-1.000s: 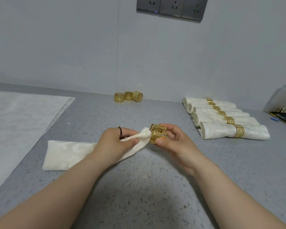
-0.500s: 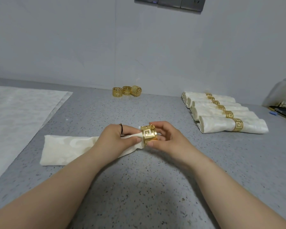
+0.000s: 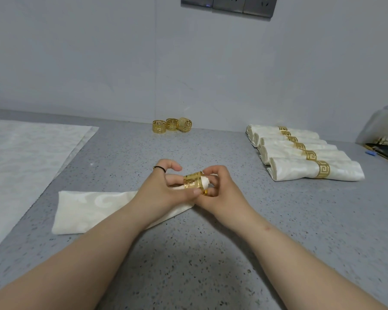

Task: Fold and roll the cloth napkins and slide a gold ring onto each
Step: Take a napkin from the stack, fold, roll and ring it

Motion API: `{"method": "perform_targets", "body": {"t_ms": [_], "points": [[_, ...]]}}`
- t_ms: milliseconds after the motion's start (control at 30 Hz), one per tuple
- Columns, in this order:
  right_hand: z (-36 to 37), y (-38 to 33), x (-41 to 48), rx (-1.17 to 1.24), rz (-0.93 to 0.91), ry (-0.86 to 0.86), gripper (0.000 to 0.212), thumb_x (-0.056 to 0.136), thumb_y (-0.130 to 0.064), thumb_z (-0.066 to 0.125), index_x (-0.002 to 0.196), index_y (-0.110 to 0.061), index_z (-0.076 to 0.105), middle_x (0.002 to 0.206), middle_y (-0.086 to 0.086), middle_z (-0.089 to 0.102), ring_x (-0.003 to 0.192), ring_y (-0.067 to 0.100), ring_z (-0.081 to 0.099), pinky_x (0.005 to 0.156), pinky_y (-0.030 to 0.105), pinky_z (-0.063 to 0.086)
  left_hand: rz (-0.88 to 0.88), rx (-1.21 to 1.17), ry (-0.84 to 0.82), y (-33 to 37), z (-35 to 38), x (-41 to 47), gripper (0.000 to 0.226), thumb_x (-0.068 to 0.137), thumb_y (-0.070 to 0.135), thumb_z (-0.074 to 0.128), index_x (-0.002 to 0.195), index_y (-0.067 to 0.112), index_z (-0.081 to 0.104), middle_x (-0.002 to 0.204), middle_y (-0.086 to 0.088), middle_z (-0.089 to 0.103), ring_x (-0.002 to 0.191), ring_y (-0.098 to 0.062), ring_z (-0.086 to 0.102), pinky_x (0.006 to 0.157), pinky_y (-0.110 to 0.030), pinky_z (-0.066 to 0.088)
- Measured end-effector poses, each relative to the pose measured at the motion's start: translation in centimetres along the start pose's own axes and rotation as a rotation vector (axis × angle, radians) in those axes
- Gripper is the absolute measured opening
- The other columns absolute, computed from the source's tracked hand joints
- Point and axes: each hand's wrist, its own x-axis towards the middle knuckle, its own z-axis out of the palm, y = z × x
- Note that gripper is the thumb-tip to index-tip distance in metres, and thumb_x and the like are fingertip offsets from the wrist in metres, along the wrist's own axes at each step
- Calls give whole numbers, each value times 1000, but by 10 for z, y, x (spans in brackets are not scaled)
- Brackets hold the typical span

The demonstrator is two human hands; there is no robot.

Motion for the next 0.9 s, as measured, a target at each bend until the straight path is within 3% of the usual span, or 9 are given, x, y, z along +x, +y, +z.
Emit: {"method": "perform_targets", "body": {"t_ms": [100,200,433,533,600,667,733,800,900], "points": [[-4,-1,0,62,10,-117,36,83,0,61,91,-27,38,96,-10,58,75,-2,57,73,15,47,38,101,16,-1,-2,0,57,68,4,78,99,39,47,71,6,71,72,-2,67,70,-12,50],[-17,-3,-1,184,46,-228,27,85,5,55,95,-20,51,97,-8,62,85,4,60,90,21,46,44,52,-2,-1,-3,0,47,74,1,70,98,37,52,64,10,71,63,1,66,60,-7,48],[-24,0,1,226,93,-207,26,87,3,51,88,-20,63,87,-8,68,81,4,64,90,22,49,60,75,-25,-2,-5,0,30,74,4,71,88,29,62,65,13,70,65,5,65,62,-4,47],[-22,1,3,-17,5,-122,21,82,3,60,80,-18,66,80,-12,66,75,1,63,85,20,48,68,183,-42,-2,-4,1,30,72,11,75,90,32,61,74,12,68,68,10,62,71,-8,46],[-17,2,4,-194,-79,-48,13,81,3,62,82,-9,69,89,-15,60,86,6,59,88,21,44,109,360,-14,-1,-3,0,36,63,41,78,93,40,58,84,17,63,77,10,60,85,-17,40],[-16,4,5,-301,-143,8,11,80,3,62,85,-1,70,101,-13,52,103,7,48,91,12,35,152,802,-27,3,-1,-2,82,41,75,53,116,45,49,108,19,53,107,2,49,106,-28,26],[-15,6,5,-397,-199,54,9,80,1,62,82,-2,70,108,-16,45,112,4,37,88,0,24,206,1120,-72,3,3,-3,101,41,81,45,134,42,34,132,18,41,127,-1,33,114,-34,1],[-12,7,6,-448,-239,90,8,79,-1,64,78,-3,71,107,-21,42,112,2,30,85,-8,15,255,1125,-89,6,7,-4,78,58,74,56,126,39,44,128,21,50,124,1,39,112,-31,-8],[-10,7,6,-442,-278,141,9,78,-1,64,73,-3,71,103,-28,41,111,1,28,89,-6,12,321,1142,-23,12,7,-4,68,53,78,37,106,39,55,95,20,65,101,2,55,106,-22,-7]]}}
